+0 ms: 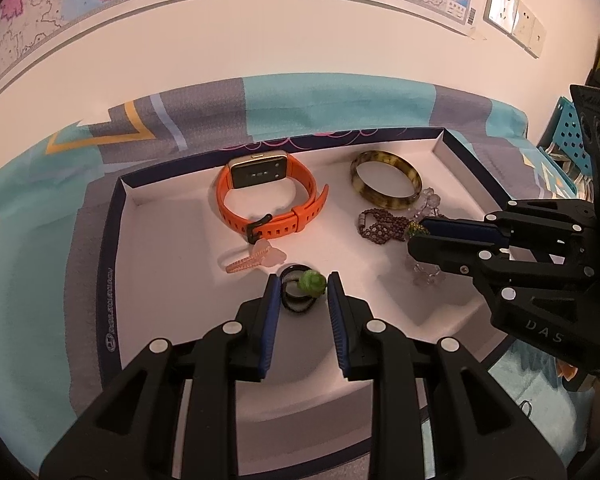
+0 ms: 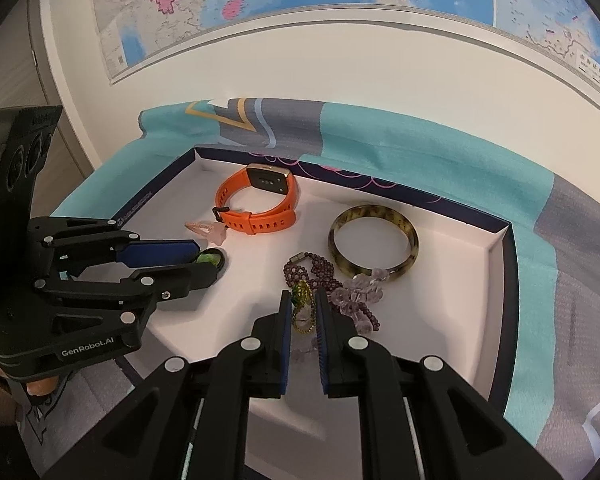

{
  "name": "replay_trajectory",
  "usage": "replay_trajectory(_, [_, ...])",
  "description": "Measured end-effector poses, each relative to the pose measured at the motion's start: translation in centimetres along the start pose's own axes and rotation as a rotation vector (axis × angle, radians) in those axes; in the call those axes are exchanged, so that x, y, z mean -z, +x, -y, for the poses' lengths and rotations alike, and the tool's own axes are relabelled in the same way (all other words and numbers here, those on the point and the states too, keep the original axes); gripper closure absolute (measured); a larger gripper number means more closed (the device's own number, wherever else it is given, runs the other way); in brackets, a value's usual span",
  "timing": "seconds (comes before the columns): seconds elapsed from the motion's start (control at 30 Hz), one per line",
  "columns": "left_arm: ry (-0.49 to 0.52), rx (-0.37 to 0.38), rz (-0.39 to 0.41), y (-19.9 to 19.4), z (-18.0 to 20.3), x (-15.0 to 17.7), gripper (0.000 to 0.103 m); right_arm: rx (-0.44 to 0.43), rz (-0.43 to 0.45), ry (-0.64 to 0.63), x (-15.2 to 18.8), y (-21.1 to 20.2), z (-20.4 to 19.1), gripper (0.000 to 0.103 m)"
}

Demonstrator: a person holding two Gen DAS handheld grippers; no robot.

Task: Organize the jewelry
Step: 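Open the left tool to drop the hair tie while the right tool releases the gold chain, then move the left tool to the yellow-green bead piece while the right tool reaches the silver ring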

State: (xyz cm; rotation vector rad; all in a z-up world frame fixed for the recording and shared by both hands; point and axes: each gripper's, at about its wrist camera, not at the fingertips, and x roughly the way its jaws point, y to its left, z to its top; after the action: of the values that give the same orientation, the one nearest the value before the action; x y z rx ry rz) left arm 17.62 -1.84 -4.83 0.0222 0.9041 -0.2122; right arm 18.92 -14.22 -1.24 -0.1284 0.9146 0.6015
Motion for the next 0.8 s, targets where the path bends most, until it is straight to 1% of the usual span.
replay_trajectory(0.1, [-0.004,0.001,0.001,0.0,0.0,0.0,0.076,0.006,0.002,0.0,0.0,0.0,0.0,0.089])
replay_trajectory(0.13, [-0.006,0.004,0.001,0.0,-0.1,0.0,0.073,0.009,0.003,0.002,0.0,0.0,0.0,0.087])
replay_trajectory(0.2, [-0.01,0.007,0.004,0.0,-0.2,0.1,0.071,0.008,0.01,0.004,0.0,-0.3,-0.1,0.087])
replay_trajectory(0.3, [-0.008,0.004,0.024,-0.6,-0.3,0.1,0.064,0.007,0.033,0.005,0.0,-1.1,-0.2,0.082])
replay_trajectory(0.37, [-0.011,0.0,0.046,-1.3,-0.3,0.1,0.055,0.004,0.048,0.011,0.0,-1.8,-0.1,0.078])
replay_trajectory(0.43, [-0.022,-0.008,0.069,-2.2,-0.5,0.1,0.054,0.002,0.062,0.017,0.2,-2.5,0.0,0.074])
replay_trajectory(0.6, [-0.01,-0.015,0.13,-5.1,-0.4,0.8,0.052,-0.01,0.098,0.027,1.1,-4.7,0.2,0.072])
replay_trajectory(0.67, [0.002,0.0,0.155,-6.5,-0.2,1.5,0.049,-0.02,0.111,0.026,1.8,-5.9,0.1,0.069])
replay_trajectory(0.73, [0.013,0.015,0.172,-7.7,0.0,2.4,0.049,-0.028,0.122,0.024,2.6,-6.9,0.0,0.066])
replay_trajectory(0.8, [0.034,0.046,0.181,-8.8,0.5,3.4,0.048,-0.044,0.127,0.024,3.4,-7.8,-0.2,0.066])
